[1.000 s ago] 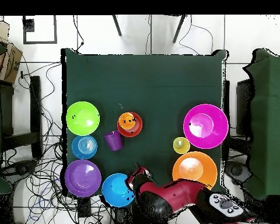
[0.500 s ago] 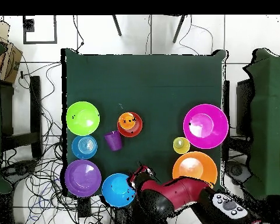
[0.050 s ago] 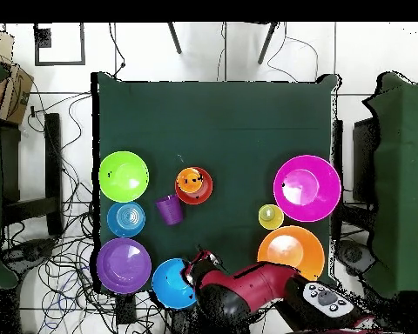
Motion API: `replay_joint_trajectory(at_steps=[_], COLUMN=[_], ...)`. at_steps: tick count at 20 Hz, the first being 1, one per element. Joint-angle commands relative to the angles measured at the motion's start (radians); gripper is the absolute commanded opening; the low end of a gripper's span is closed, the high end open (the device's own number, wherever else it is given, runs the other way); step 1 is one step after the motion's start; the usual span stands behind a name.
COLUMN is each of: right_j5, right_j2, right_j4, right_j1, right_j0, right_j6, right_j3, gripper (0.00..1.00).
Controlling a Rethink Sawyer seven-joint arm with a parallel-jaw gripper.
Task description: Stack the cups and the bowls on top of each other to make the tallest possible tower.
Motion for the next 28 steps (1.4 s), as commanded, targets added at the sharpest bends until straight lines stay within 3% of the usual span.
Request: replay_joint_trajectory(at_steps=[1, 6, 11, 14, 18, 19, 24, 28], right_j5=[0.031, 0.028, -0.084, -0.203, -0.310, -0.321, -0.239, -0.254], right_j2=[0.027, 0.025, -0.065, -0.154, -0.232, -0.242, -0.185, -0.199], right_j4=[-0.030, -0.055, -0.066, -0.044, 0.000, 0.002, -0.023, -0.006], right_j1=[0.044, 0.080, 0.159, 0.230, 0.252, 0.252, 0.240, 0.241], right_j0=[0.026, 0.013, 0.101, 0.182, 0.249, 0.262, 0.243, 0.261], right_j6=[0.102, 0.090, 0.114, 0.117, 0.107, 0.109, 0.122, 0.129], right_j3=[-0.069, -0.089, -0.159, -0.222, -0.234, -0.237, -0.240, -0.235], gripper=[1.00, 1.00, 1.00, 1.00, 1.00, 0.00, 0.00, 0.00])
